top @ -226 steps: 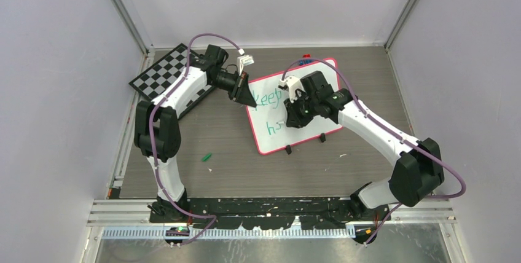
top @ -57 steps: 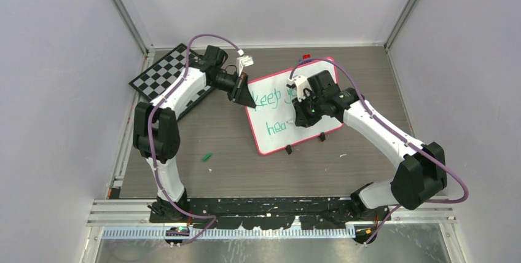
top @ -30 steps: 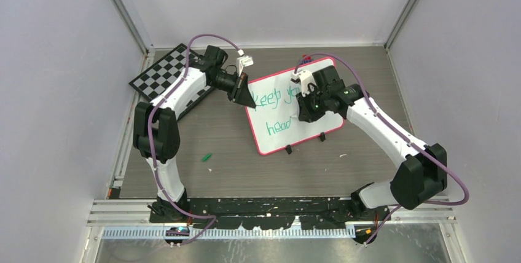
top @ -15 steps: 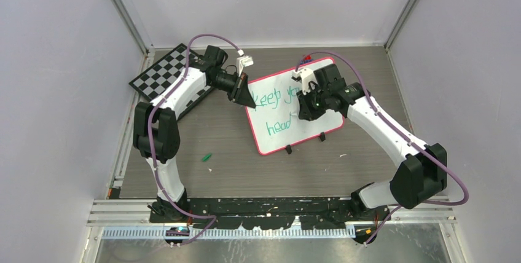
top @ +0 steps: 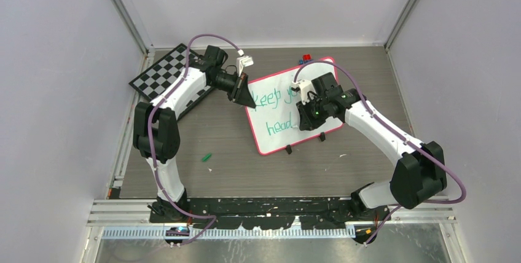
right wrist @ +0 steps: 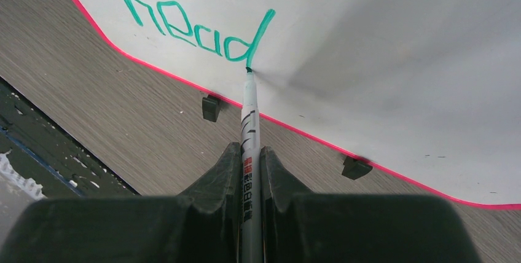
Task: Write a sentence on the whiteboard
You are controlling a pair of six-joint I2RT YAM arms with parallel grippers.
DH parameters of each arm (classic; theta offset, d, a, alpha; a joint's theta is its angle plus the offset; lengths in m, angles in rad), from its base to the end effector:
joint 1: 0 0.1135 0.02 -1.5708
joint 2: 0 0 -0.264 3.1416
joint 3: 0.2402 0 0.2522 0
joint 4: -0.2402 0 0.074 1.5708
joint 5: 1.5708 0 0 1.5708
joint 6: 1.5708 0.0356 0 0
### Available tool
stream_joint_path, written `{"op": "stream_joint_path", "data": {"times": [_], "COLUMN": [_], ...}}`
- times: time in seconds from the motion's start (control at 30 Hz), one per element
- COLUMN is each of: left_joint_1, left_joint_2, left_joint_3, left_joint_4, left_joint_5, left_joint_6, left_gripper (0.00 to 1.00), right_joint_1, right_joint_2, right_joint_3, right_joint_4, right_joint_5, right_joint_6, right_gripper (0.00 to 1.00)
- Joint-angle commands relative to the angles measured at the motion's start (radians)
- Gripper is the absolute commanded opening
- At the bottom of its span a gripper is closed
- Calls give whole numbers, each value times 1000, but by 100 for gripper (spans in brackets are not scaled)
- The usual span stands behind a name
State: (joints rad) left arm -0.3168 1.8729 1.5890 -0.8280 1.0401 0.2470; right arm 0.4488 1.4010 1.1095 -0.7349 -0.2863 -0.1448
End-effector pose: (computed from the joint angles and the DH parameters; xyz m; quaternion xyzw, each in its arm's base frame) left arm 0.3622 -0.1511 0.2720 0.3436 0.7803 -0.4905 0.1804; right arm 0.2509 0.1320 0.2683 -0.3155 0.9004 0.1761 0.2422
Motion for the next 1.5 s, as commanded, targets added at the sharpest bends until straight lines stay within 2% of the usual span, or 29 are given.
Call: {"op": "stream_joint_path", "data": {"times": [0.0,0.37,0.6,0.97,1.47], "left_joint_1": [-4,-5,-13,-32,-41], "left_joint_2": [-34,-27,-27,-30,-18], "left_joint_3": [3,7,12,9,16], "left_joint_4": [-21,-42,-85,-110,-125], "left_joint_5": [-63,-60,-85,-106,-103], "left_joint_6": [57,77,122,156,167], "left_gripper": [0,0,0,0,0], "right_joint_1": [0,-1,-50,-175,-181], "right_joint_2": [-33,-57,-79,-102,-130], "right_joint_3": [13,96,120,122,46], "right_joint_4": [24,-93,-145,-135,6], "right_joint_5": [24,-36,-76,-193,-140], "right_joint_6": [-19,-66,-77,-89,-38], "right_gripper": [0,0,0,0,0]}}
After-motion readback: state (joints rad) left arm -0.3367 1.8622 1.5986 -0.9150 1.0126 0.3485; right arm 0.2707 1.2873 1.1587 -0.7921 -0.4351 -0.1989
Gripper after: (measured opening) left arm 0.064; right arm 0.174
